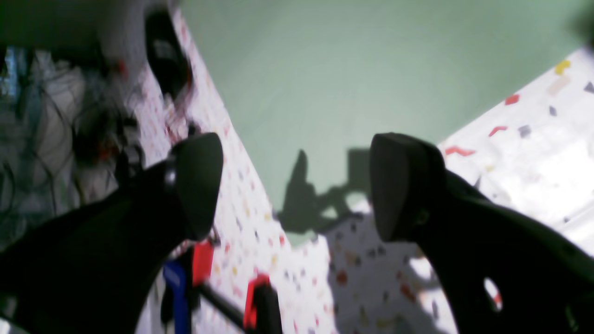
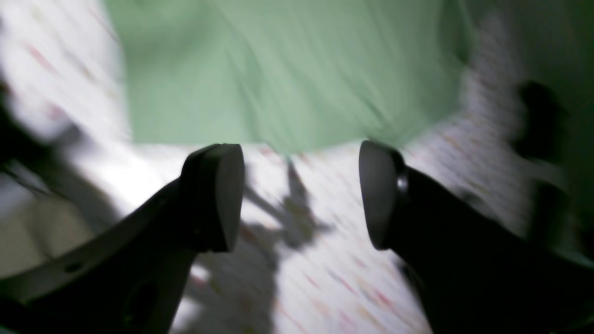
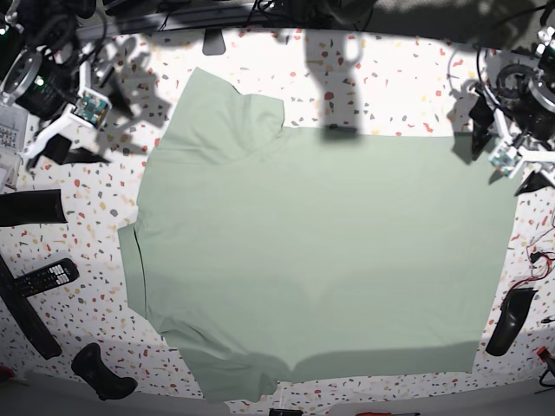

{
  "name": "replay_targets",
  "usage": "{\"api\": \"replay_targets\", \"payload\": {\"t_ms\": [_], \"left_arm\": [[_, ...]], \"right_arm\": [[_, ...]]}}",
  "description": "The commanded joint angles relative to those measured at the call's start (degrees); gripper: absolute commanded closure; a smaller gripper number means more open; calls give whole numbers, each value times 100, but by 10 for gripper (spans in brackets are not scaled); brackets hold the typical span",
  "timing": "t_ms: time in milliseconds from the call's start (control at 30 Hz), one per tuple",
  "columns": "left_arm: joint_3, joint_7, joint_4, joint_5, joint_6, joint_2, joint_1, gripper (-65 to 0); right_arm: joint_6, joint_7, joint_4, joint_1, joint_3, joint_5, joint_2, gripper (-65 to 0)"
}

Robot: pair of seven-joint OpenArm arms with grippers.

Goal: Fold the T-shirt properly
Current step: 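Move both grippers toward the shoulder corners of the T-shirt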

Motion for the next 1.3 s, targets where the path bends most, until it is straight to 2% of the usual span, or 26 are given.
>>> {"api": "replay_targets", "payload": {"t_ms": [0,67,200,267,367,500,567,633,733,933,1000,1267], "left_arm": [[-55,-142,79,31,-98,-68,-13,-446],[-52,-168,74,37,-590,-57,7,-446],[-52,214,74,92,-1534,-57,55,-446],[-52,269,74,262,-1856,-57,55,-446],[-52,101,57,339,-2092,-55,72,-446],[-52,-507,-538,459,-2138,-55,81,-446],[-52,-1115,-1110,1040,-2127,-52,81,-446],[-52,-1484,-1600,1722,-1943,-24,81,-446],[-52,-1687,-2114,2470,-1443,125,81,-446],[-52,-3123,-2846,2839,-1370,289,0,-446],[-52,-3248,-3042,3195,-1349,372,-162,-446],[-46,-3314,-3637,3126,-1355,393,-625,-446]], "right_arm": [[-36,94,85,13,50,216,85,-381],[-36,17,85,13,50,520,42,-381],[-36,-450,83,15,50,1344,-20,-381],[-36,-581,83,13,50,1696,-20,-381],[-36,-601,83,13,50,1775,-20,-381],[-36,-743,83,13,50,1777,-20,-381],[-36,-741,85,13,50,1777,-20,-381],[-36,-739,83,13,50,1779,-20,-381],[-36,-741,85,13,50,1834,-20,-381],[-36,-739,83,15,50,1845,-92,-381],[-36,-739,85,15,50,1849,-168,-381],[-36,-741,83,15,50,1864,-273,-381]]}}
